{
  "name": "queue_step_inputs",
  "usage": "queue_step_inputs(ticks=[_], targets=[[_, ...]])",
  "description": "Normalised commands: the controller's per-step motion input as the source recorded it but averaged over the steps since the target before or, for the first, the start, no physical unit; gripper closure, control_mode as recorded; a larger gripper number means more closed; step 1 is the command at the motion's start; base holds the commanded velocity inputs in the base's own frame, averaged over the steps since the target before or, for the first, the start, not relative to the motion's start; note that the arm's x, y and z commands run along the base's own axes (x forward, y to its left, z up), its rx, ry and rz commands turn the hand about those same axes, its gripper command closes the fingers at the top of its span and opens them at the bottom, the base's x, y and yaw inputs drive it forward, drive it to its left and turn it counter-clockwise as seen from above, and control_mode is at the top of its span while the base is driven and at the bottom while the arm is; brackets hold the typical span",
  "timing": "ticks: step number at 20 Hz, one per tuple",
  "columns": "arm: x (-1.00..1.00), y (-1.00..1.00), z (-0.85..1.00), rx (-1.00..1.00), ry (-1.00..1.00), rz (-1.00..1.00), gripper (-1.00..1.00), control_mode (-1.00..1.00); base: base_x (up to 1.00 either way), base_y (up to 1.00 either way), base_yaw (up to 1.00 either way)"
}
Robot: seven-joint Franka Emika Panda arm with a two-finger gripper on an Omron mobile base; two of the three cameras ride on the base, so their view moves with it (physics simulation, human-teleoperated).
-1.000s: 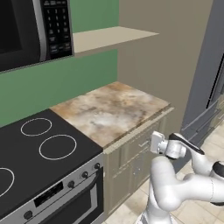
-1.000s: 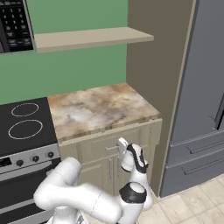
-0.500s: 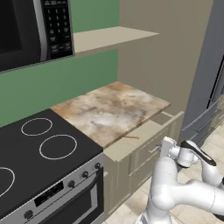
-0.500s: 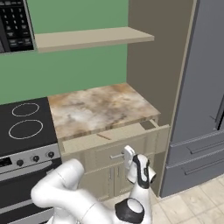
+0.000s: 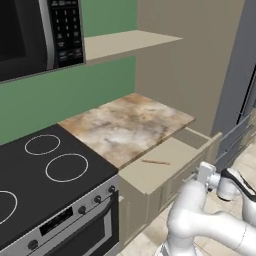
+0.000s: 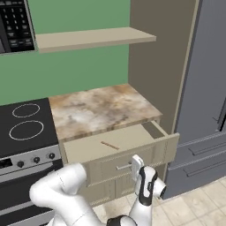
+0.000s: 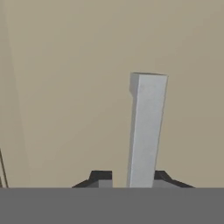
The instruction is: Take a straw from the drawer in front and place it inside the glass cup on the dining counter.
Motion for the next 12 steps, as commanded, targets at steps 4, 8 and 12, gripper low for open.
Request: queue_step_inputs(ticks=[4, 8, 12], targets=[[-0.51, -1.0, 0.23, 0.0, 0.02, 0.0, 1.0, -1.0, 0.0, 0.0, 0.0], [-0.51, -1.0, 0.18, 0.0, 0.02, 0.0, 1.0, -1.0, 0.0, 0.0, 0.0], [-0.51, -1.0, 0.13, 0.01, 0.01, 0.0, 1.0, -1.0, 0.0, 0.0, 0.0]])
